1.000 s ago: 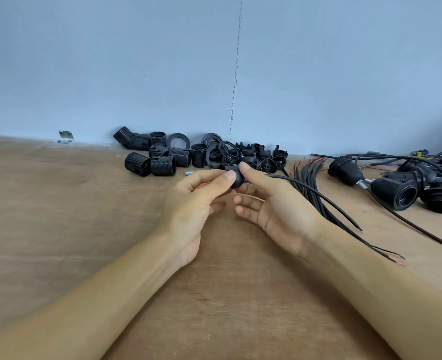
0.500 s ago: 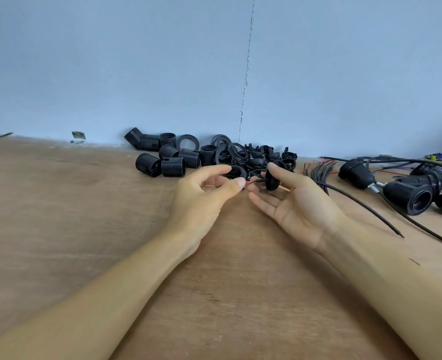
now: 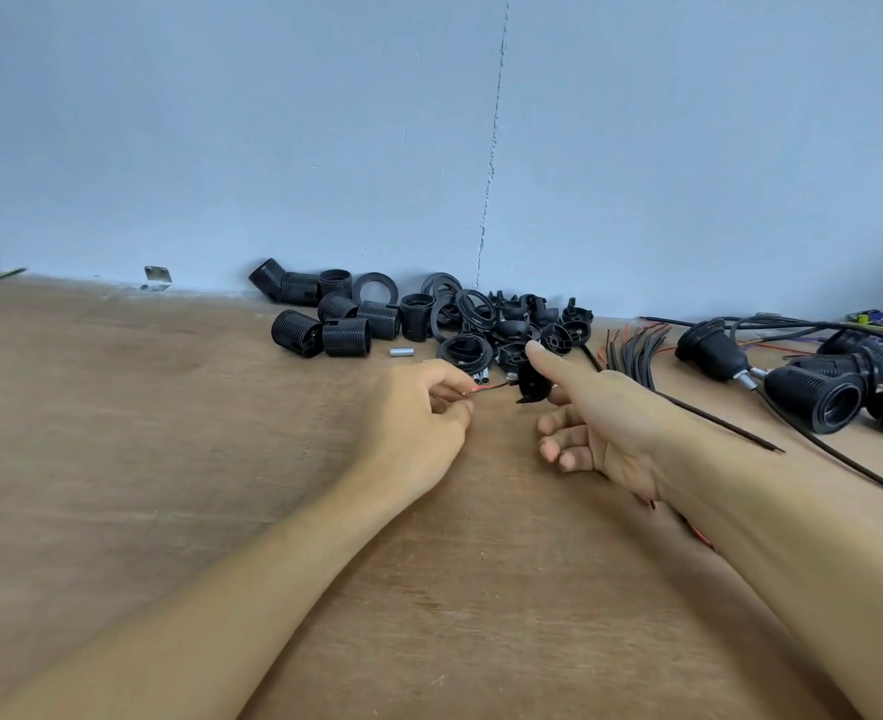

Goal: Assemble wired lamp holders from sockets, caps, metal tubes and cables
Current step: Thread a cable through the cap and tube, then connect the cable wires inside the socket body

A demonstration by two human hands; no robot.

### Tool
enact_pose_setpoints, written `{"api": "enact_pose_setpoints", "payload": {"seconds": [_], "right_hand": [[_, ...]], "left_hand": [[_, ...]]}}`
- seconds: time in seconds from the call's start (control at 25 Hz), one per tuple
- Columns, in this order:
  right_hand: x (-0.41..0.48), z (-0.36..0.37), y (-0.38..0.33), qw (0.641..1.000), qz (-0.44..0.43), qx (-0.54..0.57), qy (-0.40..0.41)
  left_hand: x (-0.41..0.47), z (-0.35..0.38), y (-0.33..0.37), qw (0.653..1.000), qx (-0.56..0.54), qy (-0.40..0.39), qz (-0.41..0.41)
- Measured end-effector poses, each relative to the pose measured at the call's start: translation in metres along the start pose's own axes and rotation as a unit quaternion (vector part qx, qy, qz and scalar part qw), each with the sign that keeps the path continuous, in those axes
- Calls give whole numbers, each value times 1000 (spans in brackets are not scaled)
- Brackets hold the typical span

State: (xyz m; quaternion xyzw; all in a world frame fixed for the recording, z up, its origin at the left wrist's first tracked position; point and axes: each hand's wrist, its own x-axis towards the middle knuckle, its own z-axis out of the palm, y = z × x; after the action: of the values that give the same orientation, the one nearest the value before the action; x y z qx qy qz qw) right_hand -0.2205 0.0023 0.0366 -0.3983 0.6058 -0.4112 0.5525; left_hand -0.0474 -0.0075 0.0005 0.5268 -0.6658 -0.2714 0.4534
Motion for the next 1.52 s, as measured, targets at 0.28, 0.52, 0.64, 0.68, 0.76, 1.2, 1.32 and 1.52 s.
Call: {"api": "enact_pose_setpoints", "payload": {"seconds": [0.28,0.52,0.64,0.68,0.76,1.2,1.32,1.52], "right_hand": [[-4,5,7,965,-198,-166,51],[9,6,22,796,-410,-445,27],[13,2,23,796,-421,-435,4],[15,1,23,798,-419,-434,13],[17,0,23,800,-420,-427,34],[20,-4,25,817,-407,-402,76],[21,-3,24,821,-401,-399,81],[18,-2,22,830,-418,-356,96]], "left_hand": [[-1,3,3,999,31,-10,8],[6,0,-4,999,47,25,10],[16,-9,-11,987,123,99,9],[20,-12,-14,981,153,122,9],[28,-17,-18,966,207,153,7],[56,-33,-28,905,412,100,-42],[56,-38,-29,912,397,102,-29],[39,-33,-22,945,297,133,31]]}}
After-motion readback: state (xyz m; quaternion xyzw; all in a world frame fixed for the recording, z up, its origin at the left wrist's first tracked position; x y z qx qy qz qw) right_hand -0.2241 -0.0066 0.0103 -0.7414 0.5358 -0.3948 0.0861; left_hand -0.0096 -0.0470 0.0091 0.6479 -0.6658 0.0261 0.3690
